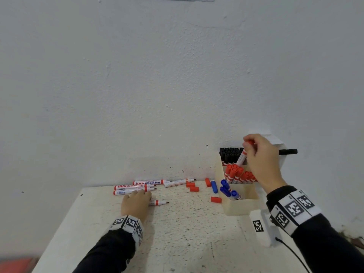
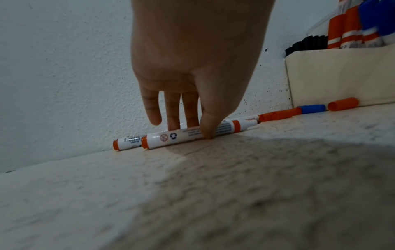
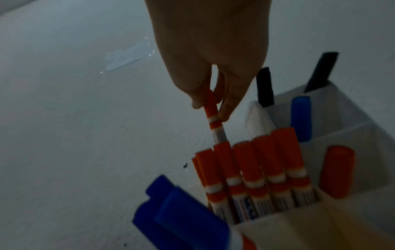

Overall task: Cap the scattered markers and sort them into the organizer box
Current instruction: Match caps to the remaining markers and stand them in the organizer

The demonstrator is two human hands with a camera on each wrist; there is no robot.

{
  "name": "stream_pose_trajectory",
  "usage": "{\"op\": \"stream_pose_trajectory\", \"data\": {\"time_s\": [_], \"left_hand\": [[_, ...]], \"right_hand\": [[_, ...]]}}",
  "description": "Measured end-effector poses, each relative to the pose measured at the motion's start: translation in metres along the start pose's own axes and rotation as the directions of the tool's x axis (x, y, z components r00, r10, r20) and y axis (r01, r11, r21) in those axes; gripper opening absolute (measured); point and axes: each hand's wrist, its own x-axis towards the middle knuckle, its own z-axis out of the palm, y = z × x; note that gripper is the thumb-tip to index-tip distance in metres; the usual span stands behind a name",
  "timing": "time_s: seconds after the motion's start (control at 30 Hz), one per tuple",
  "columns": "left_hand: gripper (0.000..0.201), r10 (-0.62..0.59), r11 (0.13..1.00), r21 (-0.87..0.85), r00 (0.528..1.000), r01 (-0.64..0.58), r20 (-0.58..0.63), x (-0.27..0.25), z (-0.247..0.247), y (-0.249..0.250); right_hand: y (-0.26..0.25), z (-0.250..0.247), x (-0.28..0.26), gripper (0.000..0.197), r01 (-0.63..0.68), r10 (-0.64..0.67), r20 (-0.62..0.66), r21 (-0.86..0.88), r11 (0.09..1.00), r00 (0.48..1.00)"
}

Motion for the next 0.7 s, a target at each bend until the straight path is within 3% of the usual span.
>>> {"op": "stream_pose_trajectory", "data": {"time_s": [0.17,0.33,0.43,0.53,0.63,0.7], "left_hand": [[0.033,0.005,1.000,-0.018,1.000,-0.005,-0.012,0.000,0.003,0.001],[0.035,-0.004,0.998,-0.056,0.999,0.001,-0.054,-0.001,0.006,0.002],[0.034,0.000,0.996,-0.088,0.998,-0.006,-0.067,-0.001,0.006,0.004],[0.033,0.009,0.990,-0.138,0.998,-0.018,-0.065,-0.003,0.002,0.009],[0.041,0.027,0.978,-0.202,0.997,-0.042,-0.072,-0.006,-0.001,0.015],[0.044,0.031,0.970,-0.240,0.997,-0.048,-0.075,-0.008,-0.002,0.017]], "right_hand": [[0.020,0.013,-0.009,0.011,-0.154,0.167,0.167,-0.088,0.984,0.972],[0.029,0.022,-0.013,0.018,-0.162,0.238,0.291,-0.263,0.951,0.927],[0.019,0.024,-0.013,0.022,-0.081,0.143,0.247,-0.246,0.966,0.958],[-0.014,0.029,-0.017,0.020,0.034,-0.013,0.182,-0.116,0.993,0.983],[-0.052,0.045,-0.031,0.016,0.061,-0.063,0.293,0.017,0.998,0.954],[-0.064,0.065,-0.044,0.017,-0.009,-0.025,0.439,0.075,0.997,0.898]]}}
